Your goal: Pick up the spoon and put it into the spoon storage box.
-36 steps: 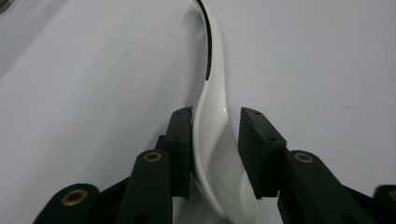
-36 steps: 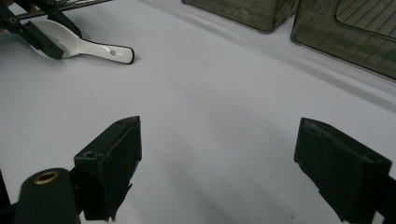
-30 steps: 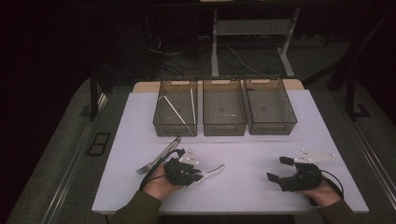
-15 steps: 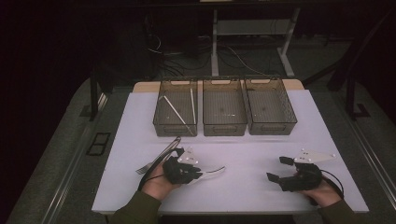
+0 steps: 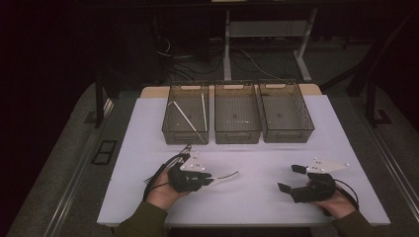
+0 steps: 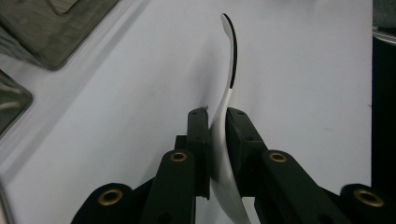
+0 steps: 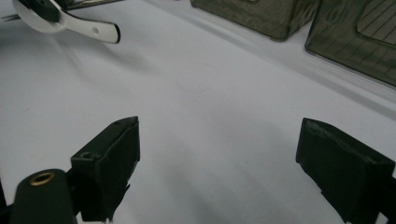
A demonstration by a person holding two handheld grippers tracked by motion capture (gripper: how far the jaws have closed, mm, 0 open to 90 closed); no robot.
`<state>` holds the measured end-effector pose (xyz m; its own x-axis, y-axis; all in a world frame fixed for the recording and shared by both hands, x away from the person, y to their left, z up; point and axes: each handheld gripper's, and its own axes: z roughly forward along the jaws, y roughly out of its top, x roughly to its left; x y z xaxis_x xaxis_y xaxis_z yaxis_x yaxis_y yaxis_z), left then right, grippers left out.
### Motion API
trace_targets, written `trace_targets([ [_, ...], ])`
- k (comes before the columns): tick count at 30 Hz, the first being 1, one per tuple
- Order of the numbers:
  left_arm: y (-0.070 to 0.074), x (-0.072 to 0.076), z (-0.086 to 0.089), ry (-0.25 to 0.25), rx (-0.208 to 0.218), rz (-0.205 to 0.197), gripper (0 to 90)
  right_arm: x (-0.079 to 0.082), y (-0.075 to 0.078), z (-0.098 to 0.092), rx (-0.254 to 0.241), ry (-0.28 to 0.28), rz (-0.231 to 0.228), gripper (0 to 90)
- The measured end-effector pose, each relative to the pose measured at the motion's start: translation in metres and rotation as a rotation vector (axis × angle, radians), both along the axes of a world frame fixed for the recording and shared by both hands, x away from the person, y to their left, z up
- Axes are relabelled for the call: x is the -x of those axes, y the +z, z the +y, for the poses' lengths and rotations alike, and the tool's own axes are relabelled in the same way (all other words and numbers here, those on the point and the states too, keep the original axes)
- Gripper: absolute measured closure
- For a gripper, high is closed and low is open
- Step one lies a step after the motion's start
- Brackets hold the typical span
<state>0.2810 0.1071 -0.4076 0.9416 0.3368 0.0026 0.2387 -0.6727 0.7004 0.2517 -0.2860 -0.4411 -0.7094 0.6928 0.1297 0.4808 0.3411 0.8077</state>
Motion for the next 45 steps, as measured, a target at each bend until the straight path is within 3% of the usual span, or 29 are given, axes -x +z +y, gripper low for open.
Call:
trace_targets([
  [5, 0.003, 0.0, 0.002, -0.011, 0.033, -0.004, 79.3, -0.001, 0.0, 0.003, 0.005, -0.015, -0.005, 10.4],
  [8, 0.004, -0.002, 0.003, -0.018, 0.032, -0.007, 79.3, 0.0, 0.001, 0.003, 0.013, -0.035, -0.018, 10.4],
  [10, 0.005, -0.003, 0.003, -0.024, 0.035, -0.007, 79.4, 0.0, 0.001, 0.003, 0.012, -0.039, -0.014, 1.7],
  [17, 0.014, -0.01, 0.003, -0.042, 0.072, -0.024, 79.3, -0.001, 0.0, 0.003, 0.011, -0.033, -0.012, 1.1],
  [31, 0.044, -0.034, -0.011, -0.092, 0.107, -0.089, 79.3, -0.001, 0.0, 0.003, 0.007, -0.034, -0.006, 1.1],
  [35, 0.053, -0.043, -0.016, -0.098, 0.116, -0.105, 79.3, -0.001, 0.0, 0.003, 0.006, -0.035, -0.005, 1.1],
  [36, 0.056, -0.046, -0.018, -0.101, 0.114, -0.113, 79.3, -0.002, 0.0, 0.002, 0.01, -0.032, -0.022, 1.1],
  [37, 0.059, -0.048, -0.019, -0.103, 0.118, -0.118, 79.3, 0.0, 0.0, 0.003, 0.003, -0.041, 0.003, 1.1],
  [45, 0.082, -0.068, -0.029, -0.128, 0.119, -0.163, 79.3, -0.001, 0.0, 0.002, 0.004, -0.044, -0.01, 1.1],
])
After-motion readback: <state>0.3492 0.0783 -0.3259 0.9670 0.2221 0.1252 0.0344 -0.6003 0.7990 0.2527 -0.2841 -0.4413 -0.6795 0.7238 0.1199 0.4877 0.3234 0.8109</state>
